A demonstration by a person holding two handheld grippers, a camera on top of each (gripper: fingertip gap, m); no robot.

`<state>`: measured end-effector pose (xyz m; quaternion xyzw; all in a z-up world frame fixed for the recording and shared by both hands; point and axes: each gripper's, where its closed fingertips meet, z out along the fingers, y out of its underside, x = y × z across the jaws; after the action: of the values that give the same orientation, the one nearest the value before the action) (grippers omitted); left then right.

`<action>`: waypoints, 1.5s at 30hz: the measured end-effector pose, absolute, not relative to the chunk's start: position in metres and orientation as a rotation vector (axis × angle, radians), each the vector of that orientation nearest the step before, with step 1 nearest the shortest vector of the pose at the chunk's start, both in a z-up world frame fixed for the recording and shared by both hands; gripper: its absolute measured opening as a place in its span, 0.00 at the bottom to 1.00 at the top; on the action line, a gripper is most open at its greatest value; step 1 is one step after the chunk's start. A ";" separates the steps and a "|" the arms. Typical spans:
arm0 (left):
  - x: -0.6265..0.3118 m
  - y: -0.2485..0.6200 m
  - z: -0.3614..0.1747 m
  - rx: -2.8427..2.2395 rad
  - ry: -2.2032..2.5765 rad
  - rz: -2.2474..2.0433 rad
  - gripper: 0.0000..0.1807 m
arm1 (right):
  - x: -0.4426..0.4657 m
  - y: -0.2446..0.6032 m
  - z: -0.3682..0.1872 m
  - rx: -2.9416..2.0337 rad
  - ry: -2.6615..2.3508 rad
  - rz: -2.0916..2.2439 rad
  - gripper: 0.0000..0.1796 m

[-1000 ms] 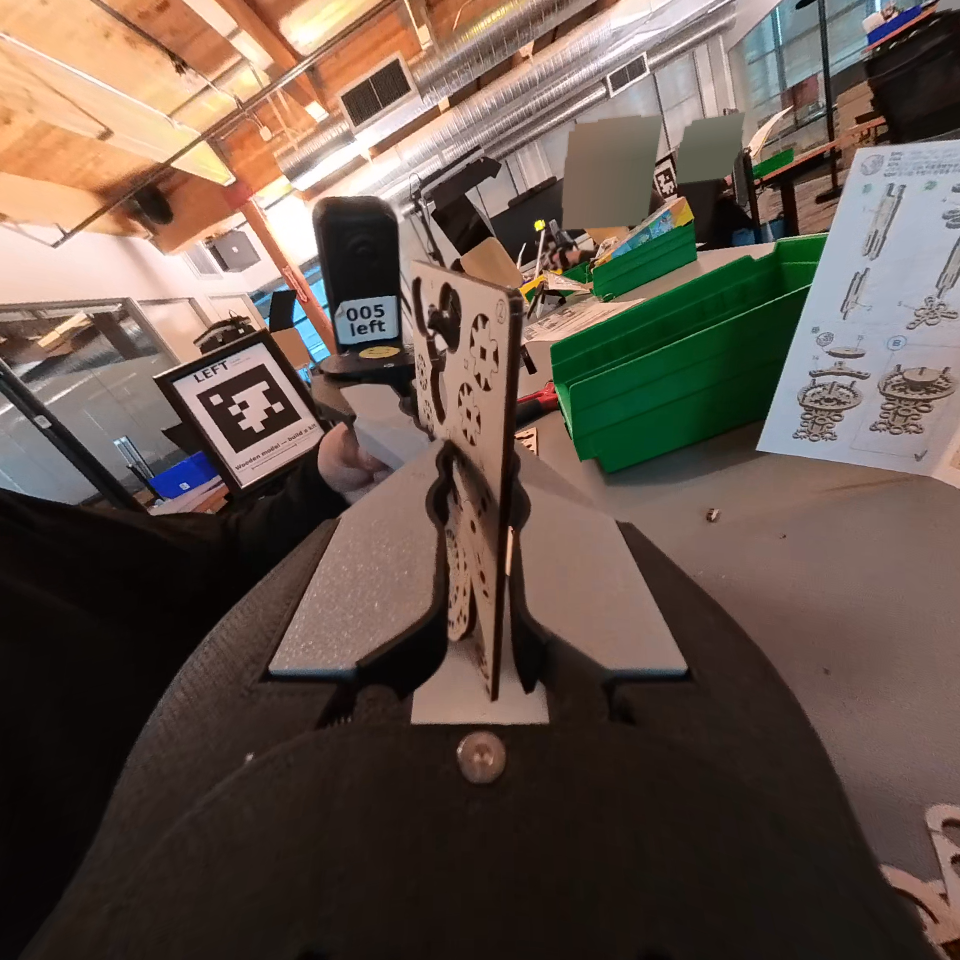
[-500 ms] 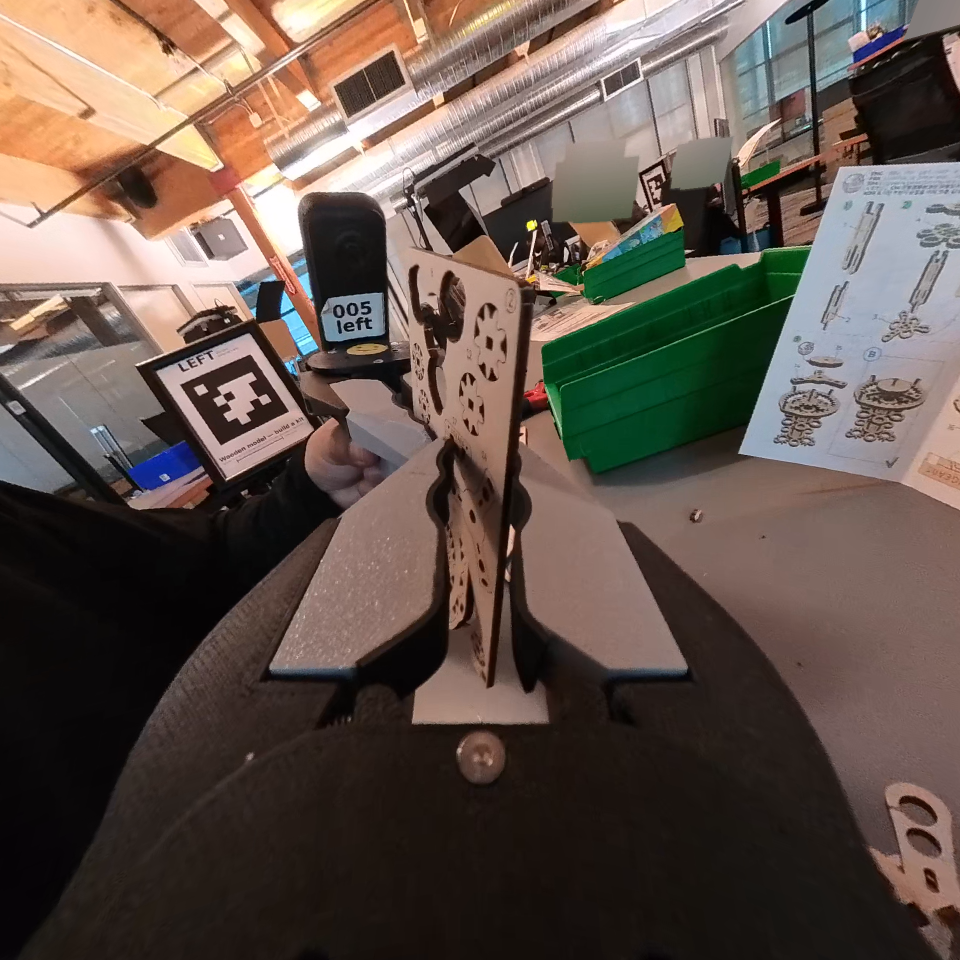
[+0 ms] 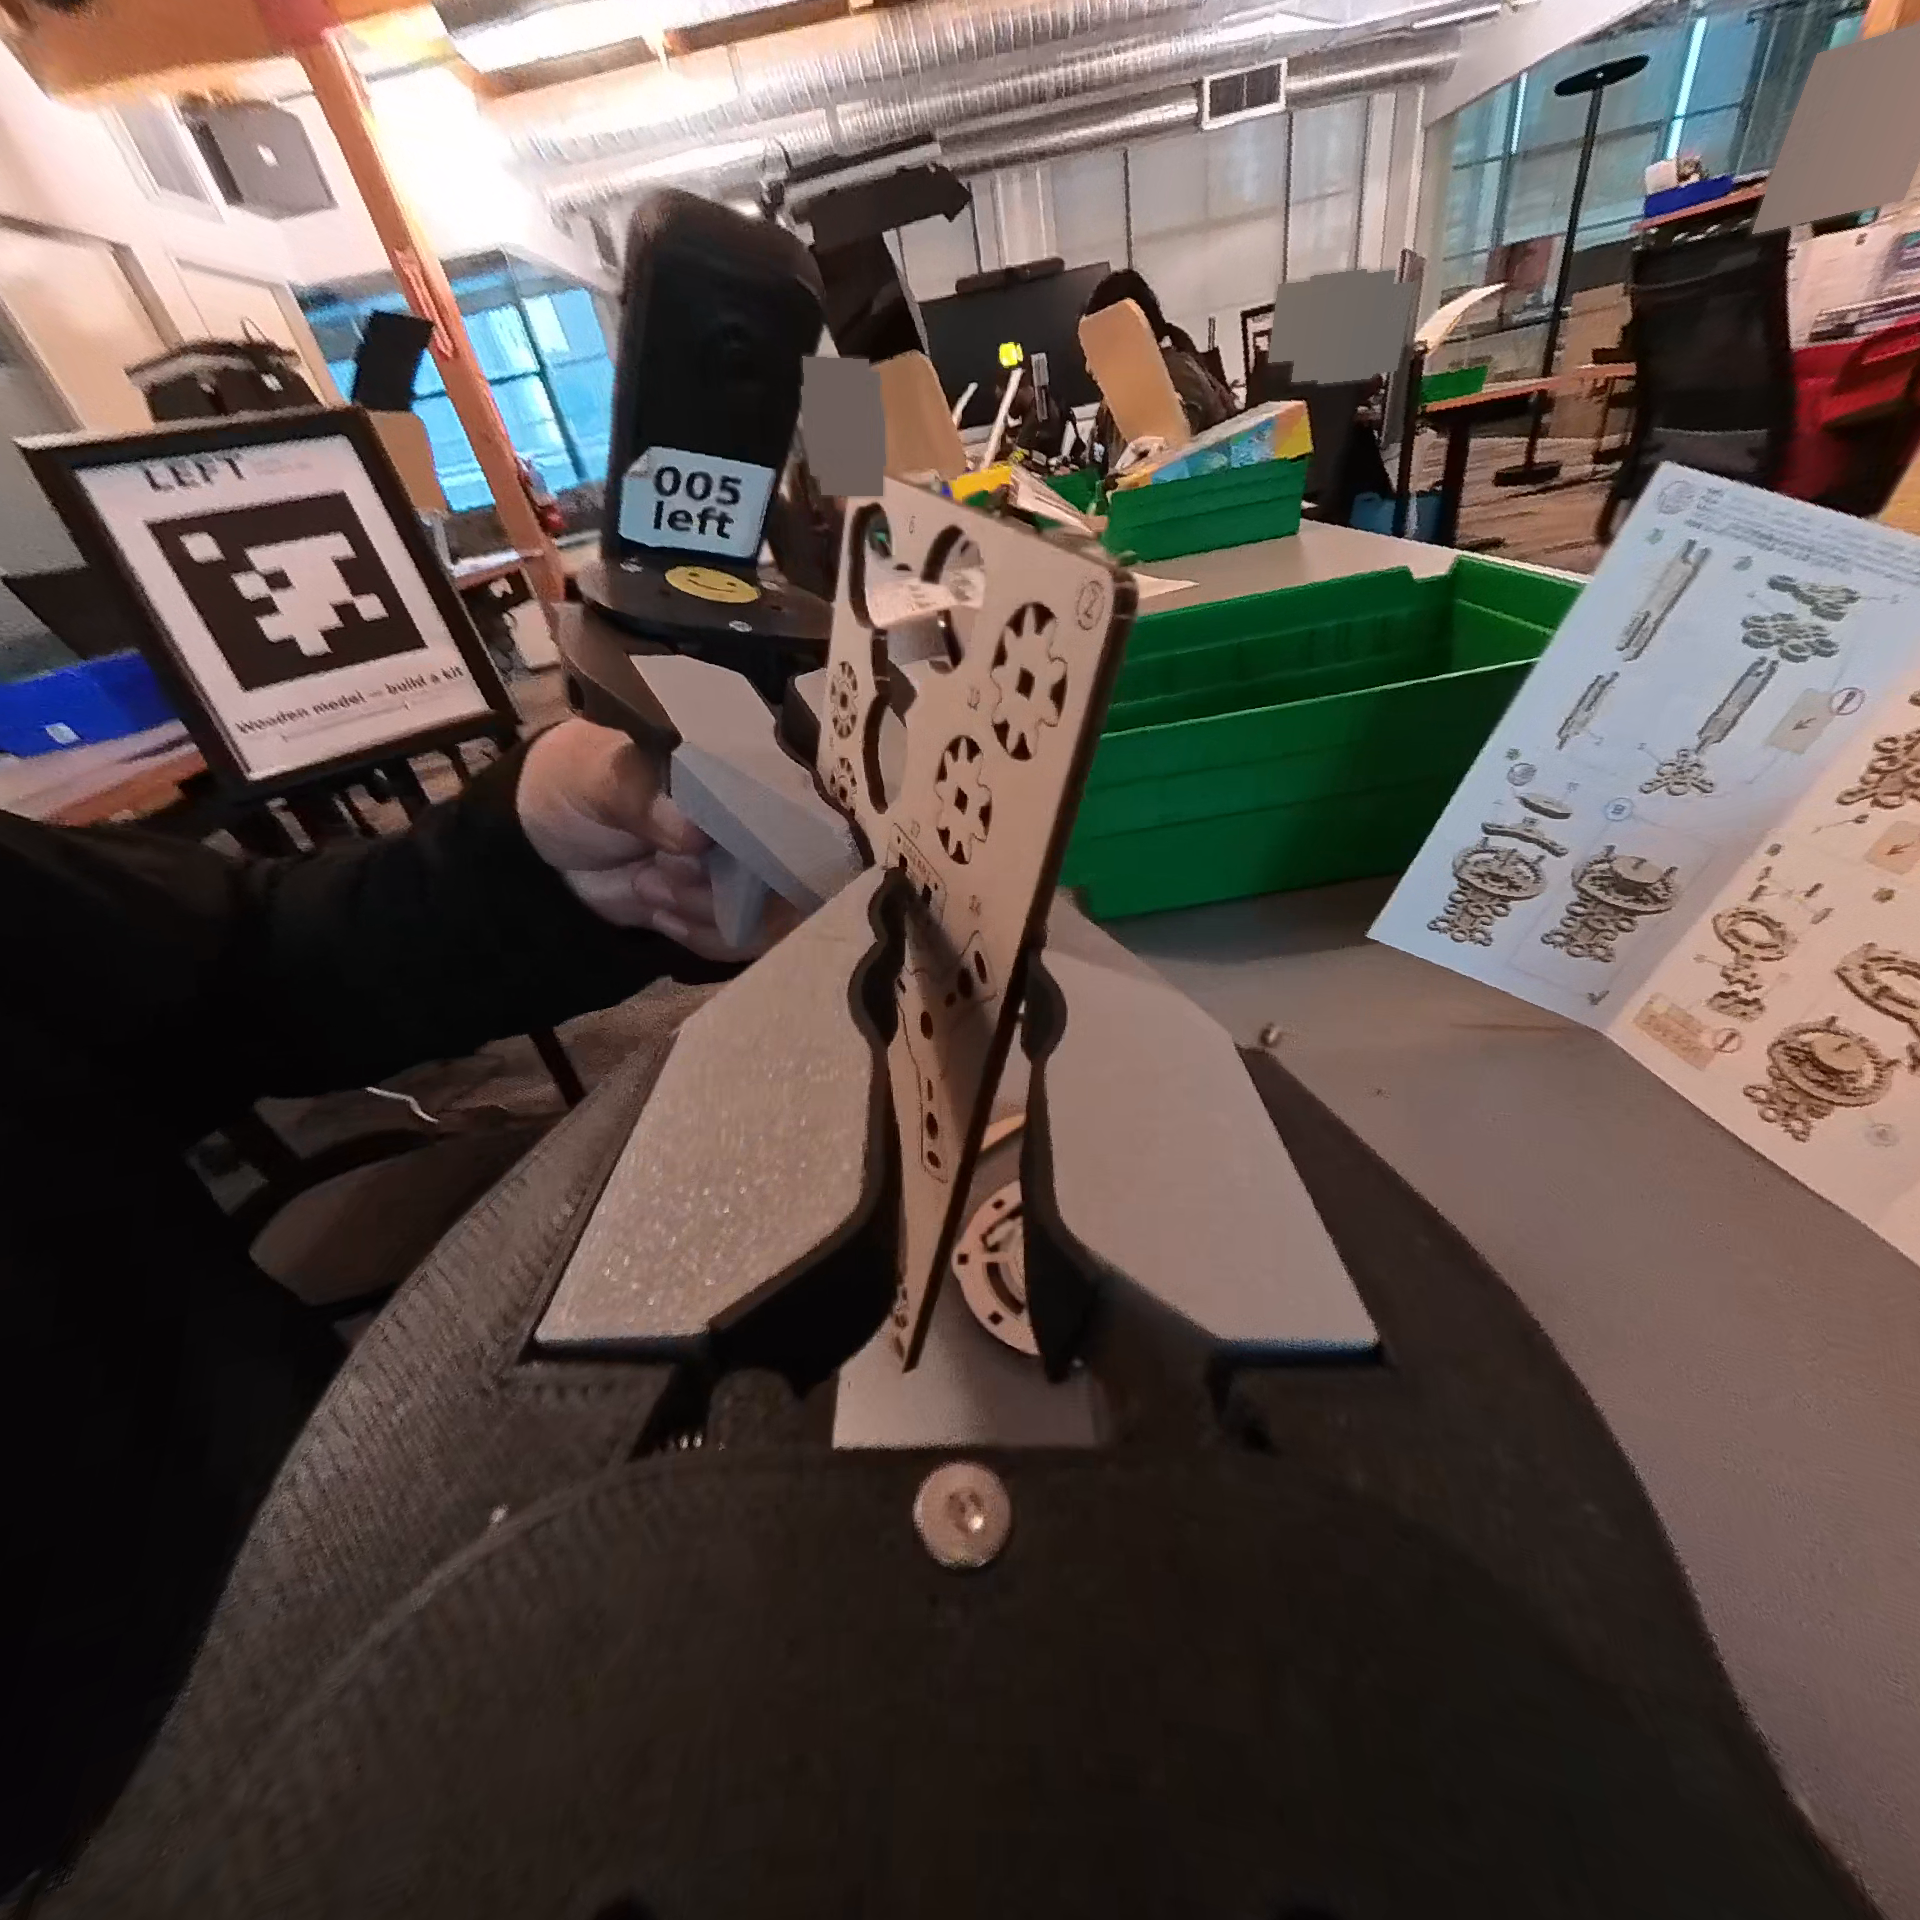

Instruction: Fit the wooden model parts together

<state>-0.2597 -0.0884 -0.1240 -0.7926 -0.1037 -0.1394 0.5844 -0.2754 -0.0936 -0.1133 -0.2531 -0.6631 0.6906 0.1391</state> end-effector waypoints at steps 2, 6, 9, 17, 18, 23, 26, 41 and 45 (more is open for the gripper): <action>-0.262 -0.089 -0.125 -1.844 -0.254 -0.319 0.00 | -0.279 -0.093 -0.116 -0.747 -1.902 1.928 0.09; -0.260 -0.088 -0.128 -1.846 -0.250 -0.290 0.00 | -0.281 -0.092 -0.115 -0.768 -1.874 1.922 0.06; -0.260 -0.088 -0.121 -1.815 -0.239 -0.294 0.00 | -0.278 -0.093 -0.110 -0.769 -1.847 2.062 0.05; -0.282 -0.094 -0.126 -1.759 -0.241 -0.406 0.00 | -0.292 -0.086 -0.119 -0.893 -1.811 1.972 0.13; -0.290 -0.096 -0.124 -1.724 -0.242 -0.423 0.00 | -0.294 -0.082 -0.118 -0.911 -1.787 1.953 0.14; -0.319 -0.116 -0.119 -1.613 -0.194 -0.400 0.00 | -0.295 -0.070 -0.116 -0.925 -1.698 1.857 0.22; -0.331 -0.127 -0.114 -1.573 -0.209 -0.357 0.00 | -0.286 -0.082 -0.118 -0.864 -1.752 1.842 0.24; -0.354 -0.254 -0.073 -1.510 -0.477 -0.050 0.00 | -0.215 -0.278 -0.246 -0.309 -2.595 1.203 0.24; -0.360 -0.283 -0.080 -1.466 -0.556 -0.055 0.00 | -0.229 -0.286 -0.268 -0.242 -2.554 0.968 0.22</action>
<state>-0.3602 -0.2831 -0.0799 -0.6600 -0.2502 -0.0247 0.7079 -0.2286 -0.2858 -0.2678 -0.0867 -0.9129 0.3459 0.1987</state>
